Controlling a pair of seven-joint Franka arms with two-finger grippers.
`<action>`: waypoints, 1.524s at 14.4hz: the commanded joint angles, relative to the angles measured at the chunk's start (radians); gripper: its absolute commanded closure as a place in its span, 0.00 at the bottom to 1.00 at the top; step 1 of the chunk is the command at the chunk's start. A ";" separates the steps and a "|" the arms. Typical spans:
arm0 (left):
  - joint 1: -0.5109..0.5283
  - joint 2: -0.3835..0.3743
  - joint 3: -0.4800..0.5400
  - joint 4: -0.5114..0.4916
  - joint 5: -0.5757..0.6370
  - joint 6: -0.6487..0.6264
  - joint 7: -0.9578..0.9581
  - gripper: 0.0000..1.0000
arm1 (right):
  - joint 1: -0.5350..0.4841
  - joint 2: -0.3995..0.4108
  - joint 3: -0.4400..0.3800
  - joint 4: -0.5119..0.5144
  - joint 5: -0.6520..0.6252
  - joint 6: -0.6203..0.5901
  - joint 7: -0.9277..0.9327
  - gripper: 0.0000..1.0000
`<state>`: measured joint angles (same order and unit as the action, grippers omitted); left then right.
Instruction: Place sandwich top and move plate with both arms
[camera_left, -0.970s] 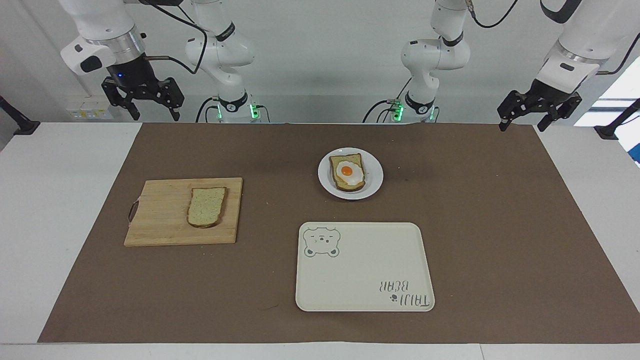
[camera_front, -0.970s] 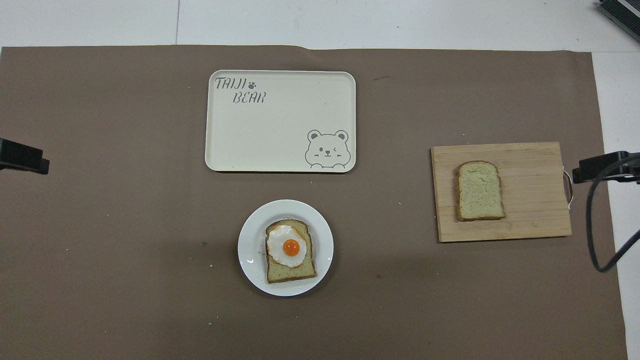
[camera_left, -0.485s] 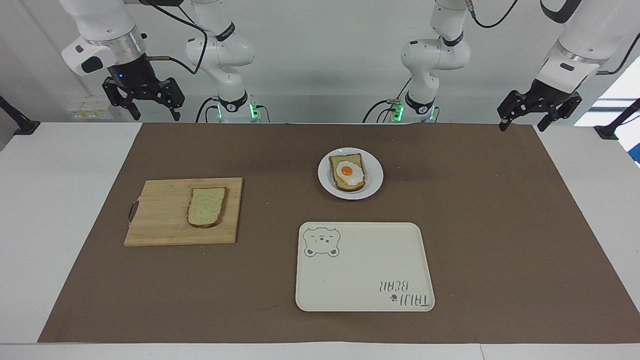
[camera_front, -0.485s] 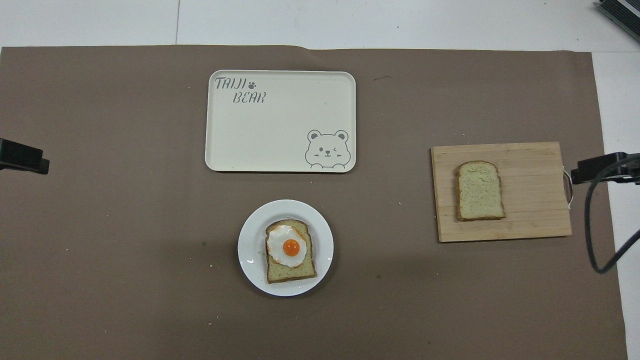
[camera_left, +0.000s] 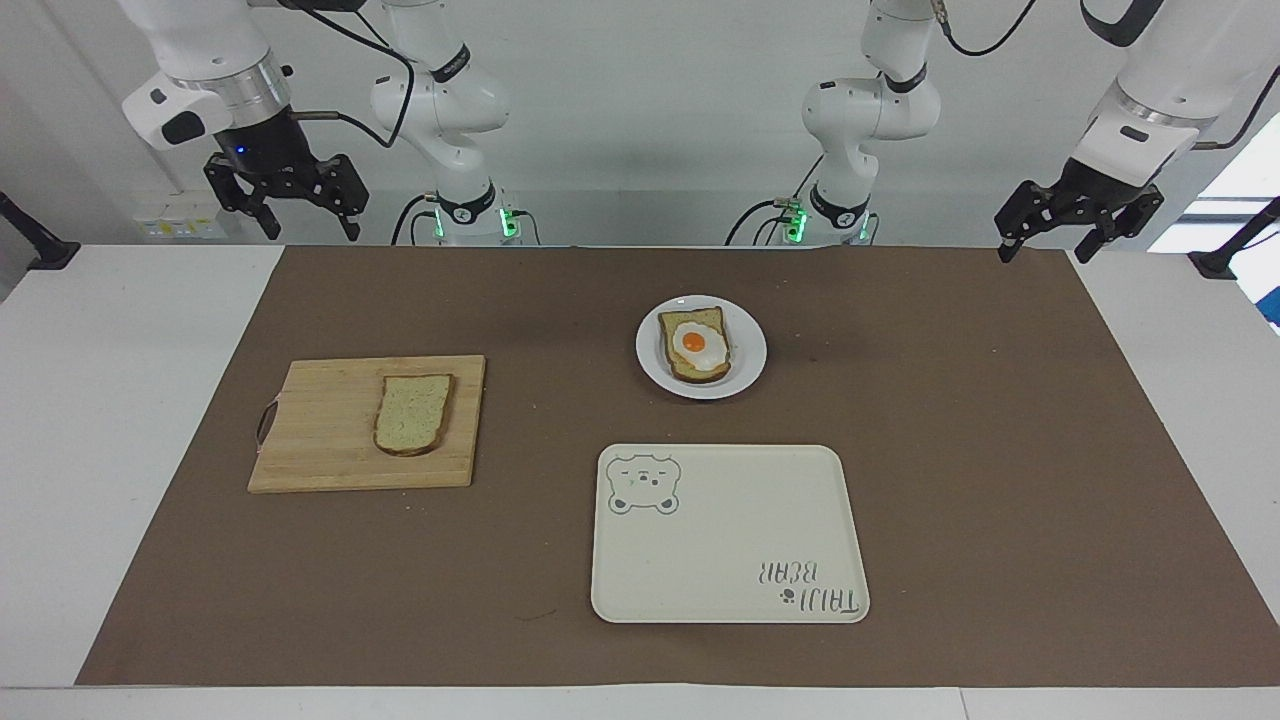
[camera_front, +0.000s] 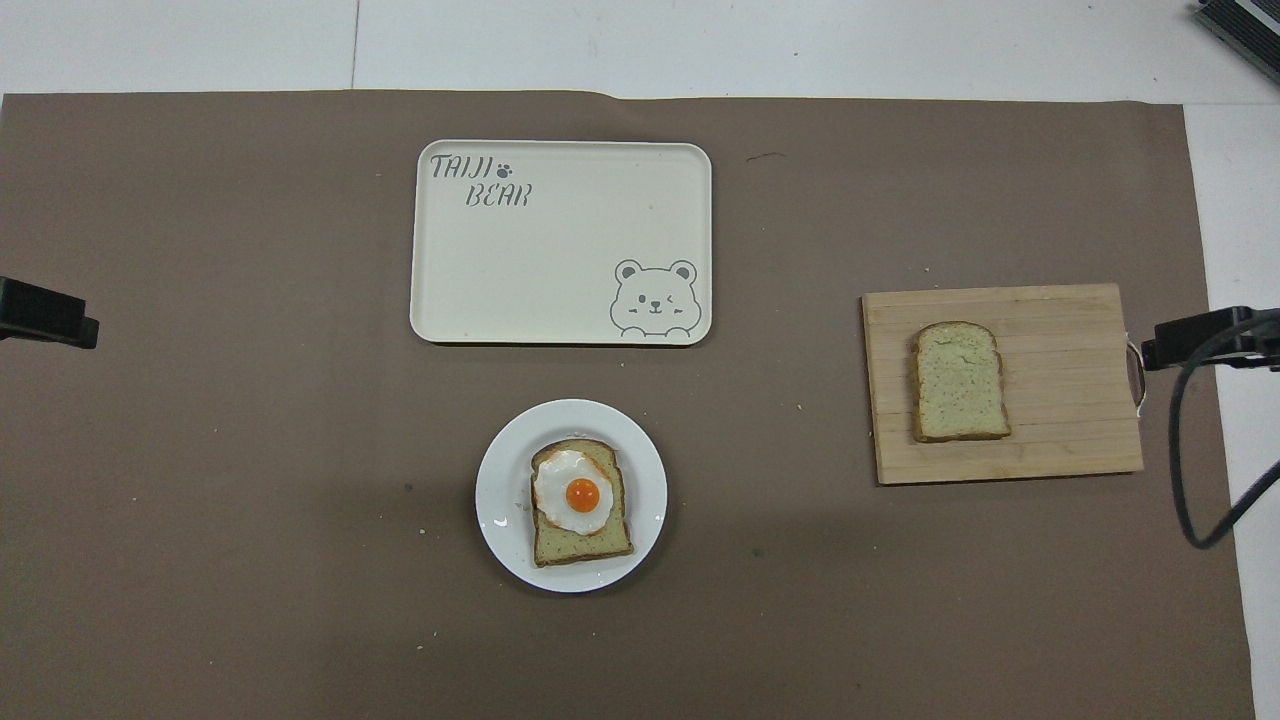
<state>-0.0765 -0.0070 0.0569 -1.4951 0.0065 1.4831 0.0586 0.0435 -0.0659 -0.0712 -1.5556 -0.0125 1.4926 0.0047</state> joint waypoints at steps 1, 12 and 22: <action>-0.002 -0.007 0.004 0.001 -0.013 -0.014 -0.008 0.00 | -0.014 -0.026 0.007 -0.035 -0.001 0.018 0.003 0.00; -0.002 -0.007 0.004 -0.001 -0.013 -0.014 -0.008 0.00 | -0.016 -0.025 0.007 -0.050 0.000 0.043 0.001 0.00; -0.002 -0.007 0.006 0.001 -0.013 -0.014 -0.008 0.00 | -0.004 -0.006 0.008 -0.092 0.013 0.161 0.001 0.00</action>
<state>-0.0765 -0.0070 0.0569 -1.4951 0.0065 1.4830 0.0586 0.0458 -0.0652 -0.0687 -1.6223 -0.0120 1.6289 0.0047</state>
